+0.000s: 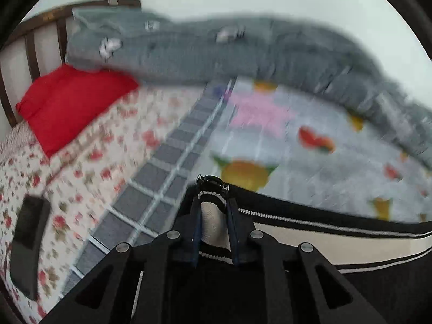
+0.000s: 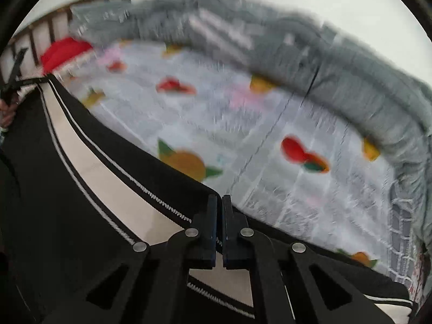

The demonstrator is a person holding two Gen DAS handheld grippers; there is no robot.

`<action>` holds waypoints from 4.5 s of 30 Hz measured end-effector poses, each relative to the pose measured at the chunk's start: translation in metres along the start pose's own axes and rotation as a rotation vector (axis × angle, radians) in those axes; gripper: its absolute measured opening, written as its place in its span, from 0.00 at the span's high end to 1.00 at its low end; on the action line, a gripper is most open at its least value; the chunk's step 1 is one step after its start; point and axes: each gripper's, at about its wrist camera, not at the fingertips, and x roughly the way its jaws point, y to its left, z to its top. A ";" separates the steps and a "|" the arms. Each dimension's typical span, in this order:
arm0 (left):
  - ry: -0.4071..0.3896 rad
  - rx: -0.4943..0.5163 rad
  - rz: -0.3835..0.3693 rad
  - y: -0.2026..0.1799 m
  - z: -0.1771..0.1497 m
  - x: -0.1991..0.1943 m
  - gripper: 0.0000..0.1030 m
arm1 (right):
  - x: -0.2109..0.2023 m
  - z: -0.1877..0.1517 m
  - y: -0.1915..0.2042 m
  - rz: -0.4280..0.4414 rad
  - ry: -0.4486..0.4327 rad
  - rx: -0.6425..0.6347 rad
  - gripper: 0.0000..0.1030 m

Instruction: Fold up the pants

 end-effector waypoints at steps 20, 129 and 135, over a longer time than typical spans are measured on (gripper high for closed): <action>-0.116 0.081 -0.052 -0.082 -0.015 -0.075 0.41 | -0.026 -0.053 -0.101 -0.058 0.055 0.019 0.93; -0.179 0.452 -0.200 -0.359 -0.163 -0.228 0.91 | -0.221 -0.225 -0.021 -0.370 -0.246 0.458 0.49; -0.062 0.561 -0.175 -0.414 -0.240 -0.205 0.90 | -0.214 -0.245 -0.013 -0.336 -0.256 0.464 0.49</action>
